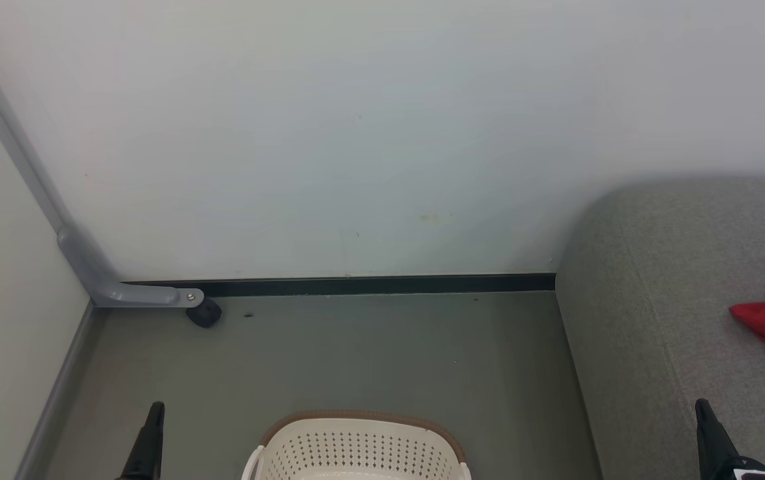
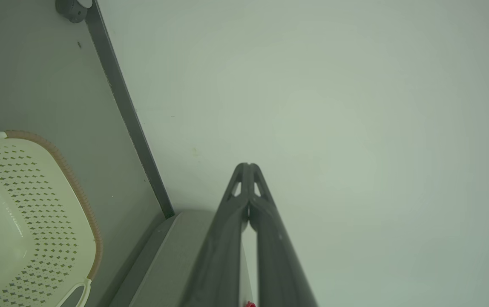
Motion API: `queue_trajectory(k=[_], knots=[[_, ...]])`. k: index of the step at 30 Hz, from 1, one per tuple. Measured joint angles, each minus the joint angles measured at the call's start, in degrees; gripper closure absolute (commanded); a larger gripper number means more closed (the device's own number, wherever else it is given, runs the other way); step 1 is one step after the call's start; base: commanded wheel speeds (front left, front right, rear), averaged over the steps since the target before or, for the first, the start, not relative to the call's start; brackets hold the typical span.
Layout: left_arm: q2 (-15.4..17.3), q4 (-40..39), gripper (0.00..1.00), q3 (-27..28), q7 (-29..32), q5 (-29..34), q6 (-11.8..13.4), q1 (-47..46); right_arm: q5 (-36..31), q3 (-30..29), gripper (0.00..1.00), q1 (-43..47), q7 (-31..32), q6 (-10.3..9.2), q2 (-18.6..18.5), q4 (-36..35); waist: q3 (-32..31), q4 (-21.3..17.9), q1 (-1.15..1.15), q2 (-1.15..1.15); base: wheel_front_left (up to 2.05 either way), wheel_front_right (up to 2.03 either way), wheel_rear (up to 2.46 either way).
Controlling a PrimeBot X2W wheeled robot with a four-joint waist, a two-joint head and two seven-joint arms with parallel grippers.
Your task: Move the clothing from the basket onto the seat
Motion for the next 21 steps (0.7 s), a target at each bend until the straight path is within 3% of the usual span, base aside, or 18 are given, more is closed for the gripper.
queue_trajectory(k=[21], knots=[[0.0,0.0,1.0,0.0,0.0,0.0,0.0,0.0,0.0,0.0,1.0,0.0,0.0,0.0,0.0,0.0,0.0,0.0,0.0,0.0,0.0,0.0,0.0]])
